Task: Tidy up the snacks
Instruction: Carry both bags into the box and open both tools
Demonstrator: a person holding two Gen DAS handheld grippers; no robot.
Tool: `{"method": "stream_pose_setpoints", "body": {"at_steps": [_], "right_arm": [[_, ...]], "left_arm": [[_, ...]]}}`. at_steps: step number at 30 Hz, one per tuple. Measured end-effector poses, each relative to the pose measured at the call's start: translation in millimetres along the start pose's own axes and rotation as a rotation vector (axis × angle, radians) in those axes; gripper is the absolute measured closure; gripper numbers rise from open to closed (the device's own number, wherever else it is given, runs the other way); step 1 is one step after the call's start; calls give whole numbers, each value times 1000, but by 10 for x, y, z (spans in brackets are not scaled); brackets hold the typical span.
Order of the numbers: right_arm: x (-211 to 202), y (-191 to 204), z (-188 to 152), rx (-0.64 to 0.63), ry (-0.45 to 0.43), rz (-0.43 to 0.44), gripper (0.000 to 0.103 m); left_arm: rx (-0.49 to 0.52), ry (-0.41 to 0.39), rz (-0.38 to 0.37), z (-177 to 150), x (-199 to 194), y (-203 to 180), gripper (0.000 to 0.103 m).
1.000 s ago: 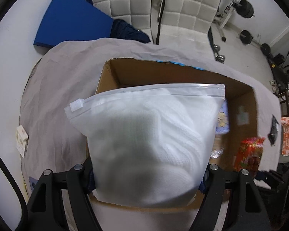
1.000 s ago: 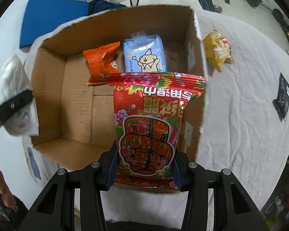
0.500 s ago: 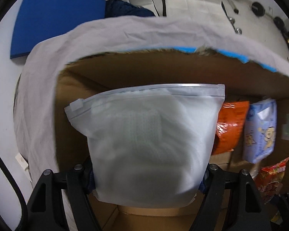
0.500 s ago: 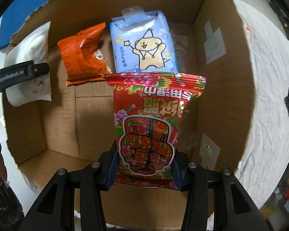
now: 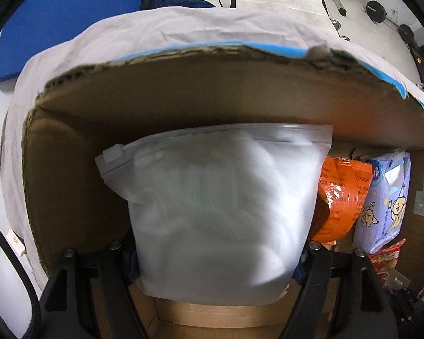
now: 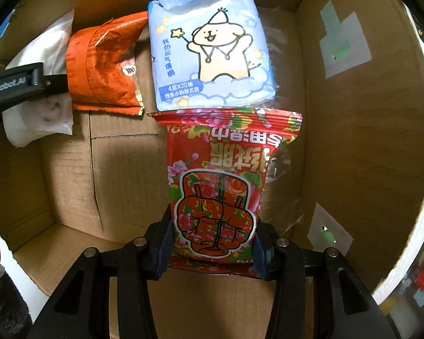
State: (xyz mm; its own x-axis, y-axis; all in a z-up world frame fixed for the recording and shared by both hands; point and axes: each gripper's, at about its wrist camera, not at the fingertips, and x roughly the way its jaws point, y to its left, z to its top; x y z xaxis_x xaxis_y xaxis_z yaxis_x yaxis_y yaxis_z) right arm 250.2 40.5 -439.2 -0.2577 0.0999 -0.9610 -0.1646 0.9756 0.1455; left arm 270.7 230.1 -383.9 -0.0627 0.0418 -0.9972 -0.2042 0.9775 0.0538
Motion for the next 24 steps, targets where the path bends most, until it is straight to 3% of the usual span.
{"method": "stream_pose_setpoints", "body": {"at_steps": [8,14,17,21,24], "right_arm": [[-47,-70,42,-1,7,4,53],[-168,-71,49,3,-1,8,52],[-243,-81,47,1,-15,-2,46],[-356,-114,14,3,-30,14,43],[-420,-103,-43,2,-36,25,34]], "left_arm": [[-30,60,-52,-31,66,65,27],[-31,62,-45,-81,20,82,26],[-38,62,-55,-103,-24,104,23],[-41,32,-69,-85,-161,68,8],[-54,-10,-83,-118,-328,84,6]]}}
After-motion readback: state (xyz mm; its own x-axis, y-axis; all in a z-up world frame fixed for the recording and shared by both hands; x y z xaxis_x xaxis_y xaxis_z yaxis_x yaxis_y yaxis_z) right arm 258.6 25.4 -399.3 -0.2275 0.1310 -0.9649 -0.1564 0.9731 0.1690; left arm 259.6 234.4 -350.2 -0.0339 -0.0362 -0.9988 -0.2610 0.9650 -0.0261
